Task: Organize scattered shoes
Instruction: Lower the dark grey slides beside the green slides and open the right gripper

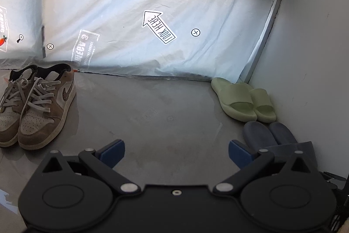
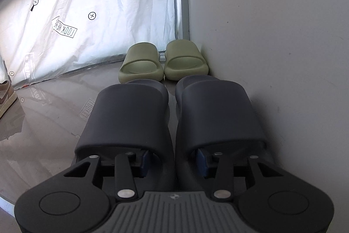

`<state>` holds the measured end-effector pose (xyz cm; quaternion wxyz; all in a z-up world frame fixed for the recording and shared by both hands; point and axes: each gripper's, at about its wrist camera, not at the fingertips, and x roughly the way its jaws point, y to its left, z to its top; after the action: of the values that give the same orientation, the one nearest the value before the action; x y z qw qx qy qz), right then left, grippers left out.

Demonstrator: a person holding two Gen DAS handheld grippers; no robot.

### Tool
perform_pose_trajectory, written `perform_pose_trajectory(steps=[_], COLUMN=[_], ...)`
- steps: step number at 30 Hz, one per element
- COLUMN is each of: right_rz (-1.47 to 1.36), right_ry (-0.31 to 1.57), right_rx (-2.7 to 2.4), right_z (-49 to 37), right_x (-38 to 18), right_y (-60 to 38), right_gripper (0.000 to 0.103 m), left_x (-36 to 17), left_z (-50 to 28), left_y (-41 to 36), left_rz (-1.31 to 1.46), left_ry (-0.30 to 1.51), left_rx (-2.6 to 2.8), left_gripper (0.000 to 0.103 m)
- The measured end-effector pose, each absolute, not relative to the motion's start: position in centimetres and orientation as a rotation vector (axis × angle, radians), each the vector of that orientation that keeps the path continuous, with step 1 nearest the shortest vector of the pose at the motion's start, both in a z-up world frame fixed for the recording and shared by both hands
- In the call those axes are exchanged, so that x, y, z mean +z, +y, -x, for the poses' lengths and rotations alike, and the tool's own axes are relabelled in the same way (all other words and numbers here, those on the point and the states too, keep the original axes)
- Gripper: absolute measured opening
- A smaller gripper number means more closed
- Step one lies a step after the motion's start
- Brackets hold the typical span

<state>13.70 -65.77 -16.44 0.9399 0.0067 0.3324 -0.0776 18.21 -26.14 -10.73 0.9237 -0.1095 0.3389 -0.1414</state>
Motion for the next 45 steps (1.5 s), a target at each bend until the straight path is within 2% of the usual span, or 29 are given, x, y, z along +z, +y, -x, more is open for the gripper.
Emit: perform_pose_trajectory(steps=[3, 8, 11, 21, 23, 28, 31, 33, 35, 45], right_rz=[-0.005, 0.010, 0.016, 0.034, 0.127, 0.335, 0.229, 0.191, 0.195, 0.704], right_ry=[0.686, 0.698, 0.711, 0.810, 0.799, 0.794, 0.818, 0.842, 0.862, 0.858], right_rx=[-0.158, -0.182, -0.186, -0.186, -0.181, -0.143, -0.233, -0.271, -0.290, -0.051], right_z=[-13.7, -14.1, -14.3, -14.7, -14.5, -14.1, -14.2, -14.4, -14.7, -13.9], right_x=[-16.8, -16.9, -16.5, -14.8, -14.8, -16.0, -15.8, -15.9, -15.8, -16.0], right_y=[-66.3, -66.5, -66.9, -67.3, -66.3, -63.5, -63.6, -63.8, -63.6, -59.6], right_gripper=[0.049, 0.068, 0.075, 0.083, 0.088, 0.092, 0.095, 0.101, 0.102, 0.102], left_x=[-11.0, -10.9, -10.8, -10.5, -10.4, -10.4, -10.4, -10.5, -10.5, -11.1], left_z=[-18.3, -18.1, -18.0, -16.9, -16.8, -16.7, -16.8, -16.9, -17.0, -17.6], left_y=[-25.8, -25.7, -25.7, -25.0, -24.9, -24.7, -24.6, -24.6, -24.7, -24.6], left_rz=[0.241, 0.255, 0.258, 0.291, 0.291, 0.301, 0.307, 0.306, 0.304, 0.329], left_ry=[0.704, 0.701, 0.697, 0.681, 0.676, 0.672, 0.673, 0.674, 0.673, 0.677], left_rx=[-0.276, -0.281, -0.286, -0.298, -0.304, -0.312, -0.315, -0.321, -0.326, -0.324], left_gripper=[0.102, 0.102, 0.102, 0.102, 0.102, 0.102, 0.102, 0.102, 0.102, 0.102])
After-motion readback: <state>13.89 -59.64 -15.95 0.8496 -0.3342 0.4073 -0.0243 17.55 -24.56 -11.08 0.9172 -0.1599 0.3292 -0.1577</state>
